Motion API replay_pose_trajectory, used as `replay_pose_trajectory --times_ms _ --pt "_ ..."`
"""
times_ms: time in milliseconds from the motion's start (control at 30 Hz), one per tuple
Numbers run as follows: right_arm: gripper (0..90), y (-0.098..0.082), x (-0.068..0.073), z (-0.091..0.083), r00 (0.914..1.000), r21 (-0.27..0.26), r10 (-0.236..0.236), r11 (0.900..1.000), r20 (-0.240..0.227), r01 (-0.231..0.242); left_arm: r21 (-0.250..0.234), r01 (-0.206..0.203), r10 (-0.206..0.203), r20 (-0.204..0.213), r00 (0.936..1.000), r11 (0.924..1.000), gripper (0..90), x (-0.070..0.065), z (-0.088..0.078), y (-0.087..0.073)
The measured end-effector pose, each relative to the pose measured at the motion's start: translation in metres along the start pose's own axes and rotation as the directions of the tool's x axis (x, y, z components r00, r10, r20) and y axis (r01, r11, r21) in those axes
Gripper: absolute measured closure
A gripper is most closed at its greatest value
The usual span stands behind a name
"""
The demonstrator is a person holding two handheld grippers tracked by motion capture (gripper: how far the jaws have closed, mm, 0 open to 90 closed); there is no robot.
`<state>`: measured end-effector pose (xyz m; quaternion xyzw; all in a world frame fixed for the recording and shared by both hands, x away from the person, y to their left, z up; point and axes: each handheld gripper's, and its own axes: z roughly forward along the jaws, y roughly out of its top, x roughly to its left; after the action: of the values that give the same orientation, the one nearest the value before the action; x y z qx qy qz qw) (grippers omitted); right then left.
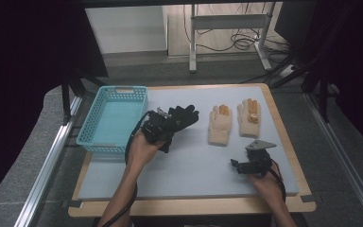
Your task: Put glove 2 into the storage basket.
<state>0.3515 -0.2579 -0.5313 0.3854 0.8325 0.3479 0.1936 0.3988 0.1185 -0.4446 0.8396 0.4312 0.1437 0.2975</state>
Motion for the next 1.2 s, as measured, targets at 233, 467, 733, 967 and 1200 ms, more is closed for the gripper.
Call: replay_pose_trajectory --times_ms 233,467,733,967,1200 --pt "16.0 0.0 0.0 0.0 1.0 -0.001 0.001 1.0 0.0 -0.001 -0.021 0.063 -0.064 -0.074 0.9952 0.9978 61.7 0.04 -0.03 0.005" --pt "16.0 0.0 0.0 0.0 1.0 -0.001 -0.001 1.0 0.0 0.001 -0.019 0.159 -0.159 -0.162 0.9738 0.9872 61.0 0.089 -0.05 -0.006" --pt "16.0 0.0 0.0 0.0 1.0 0.0 0.001 1.0 -0.001 -0.001 0.012 0.29 -0.278 -0.249 0.9277 0.957 60.6 0.143 -0.056 -0.029" --pt "16.0 0.0 0.0 0.0 1.0 0.0 0.001 1.0 -0.001 -0.001 0.105 0.389 -0.342 -0.311 0.8869 0.9151 59.9 0.178 -0.036 -0.051" --pt "15.9 0.0 0.0 0.0 1.0 -0.001 0.001 1.0 -0.001 -0.001 0.167 0.466 -0.392 -0.342 0.8539 0.869 59.6 0.202 -0.011 -0.067"
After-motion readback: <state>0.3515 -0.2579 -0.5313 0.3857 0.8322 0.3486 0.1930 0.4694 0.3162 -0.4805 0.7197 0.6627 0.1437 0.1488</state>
